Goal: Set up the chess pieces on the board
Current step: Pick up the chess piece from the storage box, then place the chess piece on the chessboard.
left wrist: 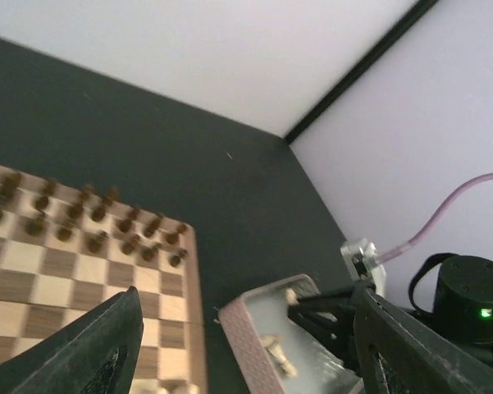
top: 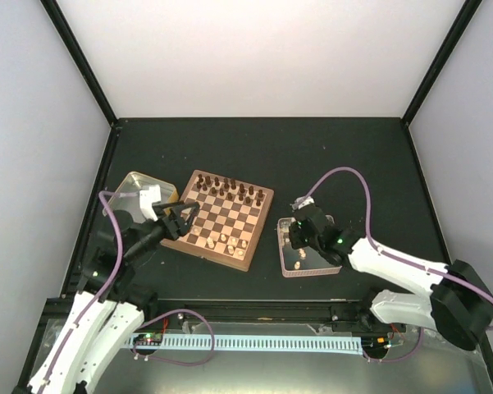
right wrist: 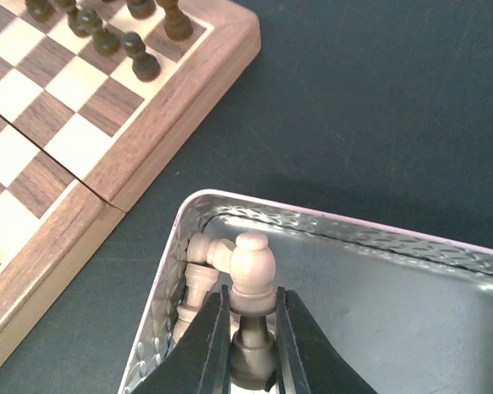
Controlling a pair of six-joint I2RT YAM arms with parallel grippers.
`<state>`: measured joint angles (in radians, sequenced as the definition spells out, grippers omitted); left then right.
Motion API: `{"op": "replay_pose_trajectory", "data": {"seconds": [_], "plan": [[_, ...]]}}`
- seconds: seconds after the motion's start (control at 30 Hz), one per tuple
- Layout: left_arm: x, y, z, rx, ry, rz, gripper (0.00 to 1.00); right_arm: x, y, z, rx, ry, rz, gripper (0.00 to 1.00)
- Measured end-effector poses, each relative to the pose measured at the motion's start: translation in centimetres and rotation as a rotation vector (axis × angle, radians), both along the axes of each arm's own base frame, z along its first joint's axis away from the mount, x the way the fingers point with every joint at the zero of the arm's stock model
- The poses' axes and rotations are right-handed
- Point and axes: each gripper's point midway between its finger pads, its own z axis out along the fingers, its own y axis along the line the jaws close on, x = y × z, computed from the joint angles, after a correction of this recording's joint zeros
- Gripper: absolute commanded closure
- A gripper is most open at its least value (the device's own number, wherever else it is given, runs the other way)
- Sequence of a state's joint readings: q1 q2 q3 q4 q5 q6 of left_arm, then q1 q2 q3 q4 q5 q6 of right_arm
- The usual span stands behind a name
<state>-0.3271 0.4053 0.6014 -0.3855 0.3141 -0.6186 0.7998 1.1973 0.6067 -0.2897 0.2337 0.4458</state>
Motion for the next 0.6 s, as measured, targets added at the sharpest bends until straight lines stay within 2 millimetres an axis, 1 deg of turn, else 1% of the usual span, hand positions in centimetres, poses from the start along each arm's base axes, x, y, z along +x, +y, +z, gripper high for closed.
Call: {"op": "replay_pose_trajectory", "data": {"seconds": [0.17, 0.23, 0.33, 0.4, 0.43, 0.47, 0.5, 0.6], "plan": [[1.0, -3.4, -1.1, -0.094, 0.130, -0.152, 0.29, -0.6, -0.2, 1.3, 0.079, -0.098, 0.045, 0.98], [1.5, -5.1, -2.0, -0.113, 0.211, -0.220, 0.29, -1.3, 0.4, 2.2, 0.141, -0.140, 0.105, 0.97], [1.7, -8.0, -2.9, -0.109, 0.319, -0.327, 0.29, -2.8, 2.0, 4.5, 0.256, -0.208, 0.242, 0.96], [1.5, -10.3, -2.6, -0.104, 0.364, -0.411, 0.29, -3.9, 3.2, 6.4, 0.325, -0.253, 0.342, 0.96], [1.4, -11.1, -2.3, -0.104, 0.375, -0.443, 0.29, -4.4, 3.9, 7.5, 0.361, -0.281, 0.393, 0.96], [1.2, -12.1, -2.0, -0.104, 0.385, -0.481, 0.29, -4.7, 4.3, 8.2, 0.382, -0.298, 0.430, 0.96], [1.1, -13.0, -1.7, -0.104, 0.395, -0.519, 0.29, -5.2, 4.8, 8.9, 0.400, -0.312, 0.473, 0.96], [0.7, -14.6, -1.6, -0.103, 0.423, -0.589, 0.30, -6.2, 6.0, 9.9, 0.426, -0.328, 0.580, 0.96]]}}
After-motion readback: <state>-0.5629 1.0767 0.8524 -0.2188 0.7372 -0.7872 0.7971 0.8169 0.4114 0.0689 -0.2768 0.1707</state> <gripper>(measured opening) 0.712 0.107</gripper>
